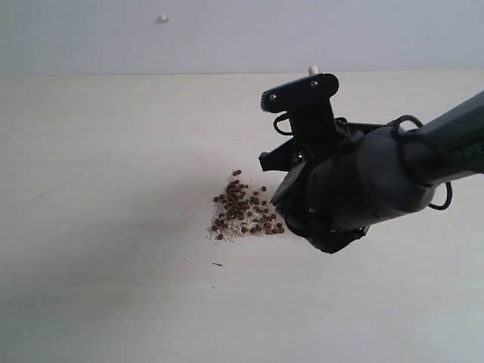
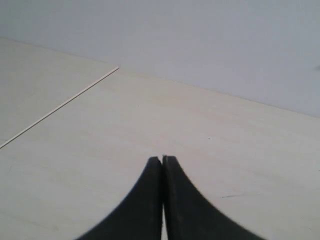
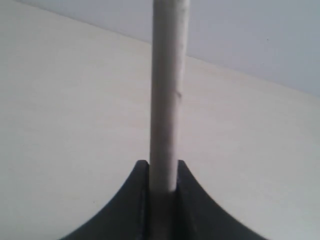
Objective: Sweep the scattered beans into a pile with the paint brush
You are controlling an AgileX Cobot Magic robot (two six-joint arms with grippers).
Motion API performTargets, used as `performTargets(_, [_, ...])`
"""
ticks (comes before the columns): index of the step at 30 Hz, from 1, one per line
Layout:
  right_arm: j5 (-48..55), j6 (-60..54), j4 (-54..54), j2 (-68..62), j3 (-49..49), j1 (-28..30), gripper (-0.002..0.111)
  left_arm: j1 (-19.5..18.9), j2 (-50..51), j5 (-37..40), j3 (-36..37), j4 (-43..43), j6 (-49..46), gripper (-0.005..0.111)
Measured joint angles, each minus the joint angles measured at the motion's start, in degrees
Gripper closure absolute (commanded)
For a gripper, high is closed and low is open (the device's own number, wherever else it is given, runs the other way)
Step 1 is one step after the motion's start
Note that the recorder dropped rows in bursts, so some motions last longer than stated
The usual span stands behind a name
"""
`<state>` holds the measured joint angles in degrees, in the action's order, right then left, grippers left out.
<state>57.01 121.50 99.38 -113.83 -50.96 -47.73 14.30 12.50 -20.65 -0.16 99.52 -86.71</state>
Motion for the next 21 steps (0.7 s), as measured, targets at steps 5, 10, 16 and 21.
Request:
performTargets(5, [-2.8, -1.0, 1.2, -1.7, -2.1, -0.9, 0.108, 0.0, 0.0, 0.0, 0.0, 0.0, 0.0, 0.107])
performTargets(10, [-10.3, -1.2, 2.4, -1.7, -6.3, -1.1, 0.108, 0.0, 0.0, 0.0, 0.0, 0.0, 0.0, 0.107])
performTargets(16, [-14.8, -1.2, 2.7, -2.4, -9.9, -1.3, 0.108, 0.0, 0.0, 0.0, 0.0, 0.0, 0.0, 0.107])
performTargets(21, [-16.0, -1.1, 2.6, -3.8, -12.8, -1.4, 0.108, 0.0, 0.0, 0.0, 0.0, 0.0, 0.0, 0.107])
